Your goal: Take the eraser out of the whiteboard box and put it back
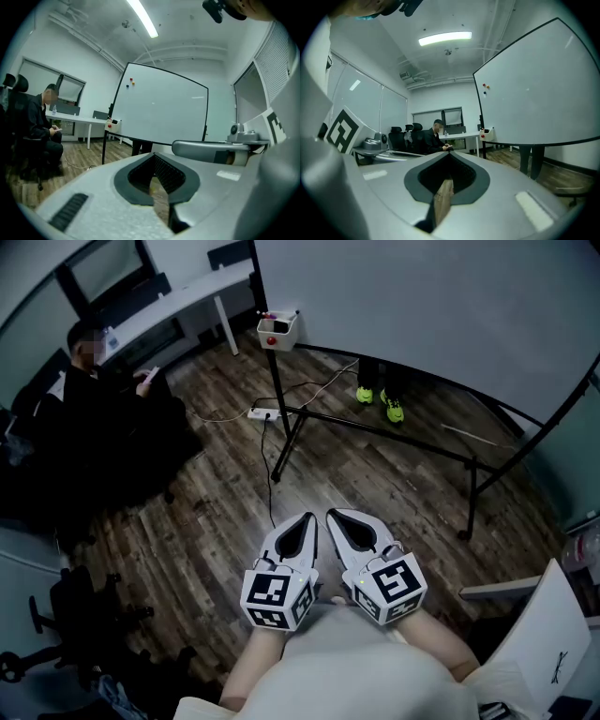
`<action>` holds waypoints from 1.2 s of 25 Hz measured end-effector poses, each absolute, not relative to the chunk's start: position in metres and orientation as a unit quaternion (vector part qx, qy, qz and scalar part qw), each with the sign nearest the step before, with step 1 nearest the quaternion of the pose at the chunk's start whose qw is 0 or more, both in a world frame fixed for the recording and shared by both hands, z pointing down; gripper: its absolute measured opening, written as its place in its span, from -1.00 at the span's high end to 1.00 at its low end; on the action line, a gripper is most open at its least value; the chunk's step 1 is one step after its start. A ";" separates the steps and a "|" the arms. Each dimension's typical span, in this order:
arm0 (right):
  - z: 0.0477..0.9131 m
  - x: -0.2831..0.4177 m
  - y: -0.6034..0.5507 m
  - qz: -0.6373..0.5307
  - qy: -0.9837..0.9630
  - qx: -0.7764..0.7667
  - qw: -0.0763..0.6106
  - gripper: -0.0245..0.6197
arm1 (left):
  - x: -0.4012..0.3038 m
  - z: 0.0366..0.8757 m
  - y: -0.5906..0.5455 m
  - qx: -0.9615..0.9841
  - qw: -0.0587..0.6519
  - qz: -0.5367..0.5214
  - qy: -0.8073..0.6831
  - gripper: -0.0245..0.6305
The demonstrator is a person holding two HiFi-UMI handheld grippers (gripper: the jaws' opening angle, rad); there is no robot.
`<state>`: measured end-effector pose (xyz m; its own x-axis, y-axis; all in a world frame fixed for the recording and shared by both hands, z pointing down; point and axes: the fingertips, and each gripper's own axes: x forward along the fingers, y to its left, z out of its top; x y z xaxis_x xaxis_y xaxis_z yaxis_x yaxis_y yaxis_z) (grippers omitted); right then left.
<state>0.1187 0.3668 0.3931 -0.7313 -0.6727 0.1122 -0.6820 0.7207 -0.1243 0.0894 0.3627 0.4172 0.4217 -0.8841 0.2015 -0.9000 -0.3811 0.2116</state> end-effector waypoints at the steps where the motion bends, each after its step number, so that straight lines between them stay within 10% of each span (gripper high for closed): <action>1: 0.392 0.120 0.367 0.081 -0.928 0.363 0.026 0.90 | 0.090 0.417 0.363 0.830 0.146 0.027 -0.538 0.92; 30: 0.387 0.086 0.272 0.096 -0.928 0.361 0.017 0.90 | 0.042 0.417 0.271 0.817 0.160 0.021 -0.554 0.92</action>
<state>0.0857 0.2718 0.3873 -0.7395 -0.6656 0.1005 -0.6721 0.7215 -0.1666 0.0420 0.2709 0.4165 0.3855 -0.8980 0.2120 -0.9115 -0.3350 0.2384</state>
